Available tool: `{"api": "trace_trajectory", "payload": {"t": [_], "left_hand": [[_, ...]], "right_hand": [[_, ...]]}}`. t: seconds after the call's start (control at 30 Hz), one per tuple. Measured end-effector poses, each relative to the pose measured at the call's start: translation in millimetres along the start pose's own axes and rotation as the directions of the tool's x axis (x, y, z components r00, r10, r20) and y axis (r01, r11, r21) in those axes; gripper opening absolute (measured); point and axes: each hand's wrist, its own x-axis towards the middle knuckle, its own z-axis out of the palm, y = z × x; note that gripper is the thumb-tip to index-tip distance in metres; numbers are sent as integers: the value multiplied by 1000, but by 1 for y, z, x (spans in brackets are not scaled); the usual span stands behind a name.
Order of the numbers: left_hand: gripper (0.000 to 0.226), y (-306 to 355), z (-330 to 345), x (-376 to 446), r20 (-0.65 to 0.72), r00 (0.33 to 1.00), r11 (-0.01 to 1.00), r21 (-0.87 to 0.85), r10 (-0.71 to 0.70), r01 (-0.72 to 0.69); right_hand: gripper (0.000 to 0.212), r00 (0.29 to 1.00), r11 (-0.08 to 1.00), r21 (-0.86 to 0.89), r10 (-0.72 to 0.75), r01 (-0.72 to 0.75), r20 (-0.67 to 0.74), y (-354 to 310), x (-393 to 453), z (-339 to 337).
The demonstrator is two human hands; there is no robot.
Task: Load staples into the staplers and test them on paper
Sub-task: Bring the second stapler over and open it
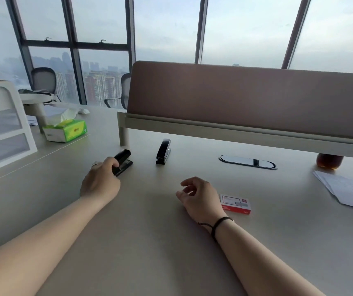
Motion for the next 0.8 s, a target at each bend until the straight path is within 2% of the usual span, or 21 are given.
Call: {"api": "trace_trajectory", "payload": {"t": [0.13,0.27,0.43,0.6,0.67,0.8], "left_hand": [[34,-2,-33,-56,67,992,994,4,111,-112],[40,18,-48,-98,203,952,972,-98,231,-215],[49,57,-44,-137,400,797,888,-291,452,-357],[48,106,-38,-165,484,625,789,-416,613,-452],[44,122,-35,-175,485,589,761,-455,647,-462],[28,144,-28,-188,411,567,698,-486,713,-525]], "right_hand": [[27,998,999,-30,-28,30,57,2,-36,-16],[31,987,989,-103,-92,105,128,15,-75,-45],[42,987,980,-175,-71,97,146,37,-113,-93],[51,990,985,-159,-45,67,134,53,-137,-132],[48,992,990,-120,-60,74,113,56,-145,-139],[45,994,991,-95,-90,96,61,56,-152,-139]]}}
